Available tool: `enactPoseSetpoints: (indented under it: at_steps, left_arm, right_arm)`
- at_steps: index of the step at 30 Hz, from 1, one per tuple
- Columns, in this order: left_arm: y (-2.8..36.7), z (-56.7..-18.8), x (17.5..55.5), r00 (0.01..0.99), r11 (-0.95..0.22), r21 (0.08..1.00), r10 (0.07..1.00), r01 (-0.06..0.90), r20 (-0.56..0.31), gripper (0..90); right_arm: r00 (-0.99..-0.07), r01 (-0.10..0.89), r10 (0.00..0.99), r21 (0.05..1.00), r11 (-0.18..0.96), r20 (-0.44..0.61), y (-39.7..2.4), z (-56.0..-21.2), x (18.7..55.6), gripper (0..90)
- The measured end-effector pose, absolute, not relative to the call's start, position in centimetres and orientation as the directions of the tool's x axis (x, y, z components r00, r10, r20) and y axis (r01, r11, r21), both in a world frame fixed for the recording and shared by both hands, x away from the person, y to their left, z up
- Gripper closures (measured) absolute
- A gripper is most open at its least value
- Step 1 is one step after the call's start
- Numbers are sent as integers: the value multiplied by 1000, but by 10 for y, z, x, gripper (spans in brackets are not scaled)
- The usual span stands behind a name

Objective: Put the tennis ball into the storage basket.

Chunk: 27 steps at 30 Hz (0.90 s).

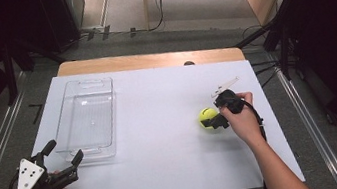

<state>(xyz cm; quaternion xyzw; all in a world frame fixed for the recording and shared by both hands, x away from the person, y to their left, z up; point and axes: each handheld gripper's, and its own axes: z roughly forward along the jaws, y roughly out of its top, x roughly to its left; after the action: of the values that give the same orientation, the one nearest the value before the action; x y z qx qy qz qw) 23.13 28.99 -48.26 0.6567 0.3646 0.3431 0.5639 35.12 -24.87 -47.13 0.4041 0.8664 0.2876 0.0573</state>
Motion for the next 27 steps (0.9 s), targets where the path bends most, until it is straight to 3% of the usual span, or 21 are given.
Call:
enactPoseSetpoints:
  at_steps: [1,12,18,27]
  left_arm:
    - [290,-483,231,499,-97,991,866,91,39,113]
    - [290,-483,231,501,-99,991,865,90,41,113]
    - [290,-483,231,499,-98,991,866,92,39,113]
    - [290,-483,231,501,-98,991,864,90,40,113]
  right_arm:
    - [-668,666,733,542,512,128,-248,-472,351,139]
    - [-675,682,724,497,537,144,-243,-479,354,140]
    - [-673,686,725,486,541,143,-243,-481,355,201]
    - [-660,700,740,465,542,130,-243,-486,357,206]
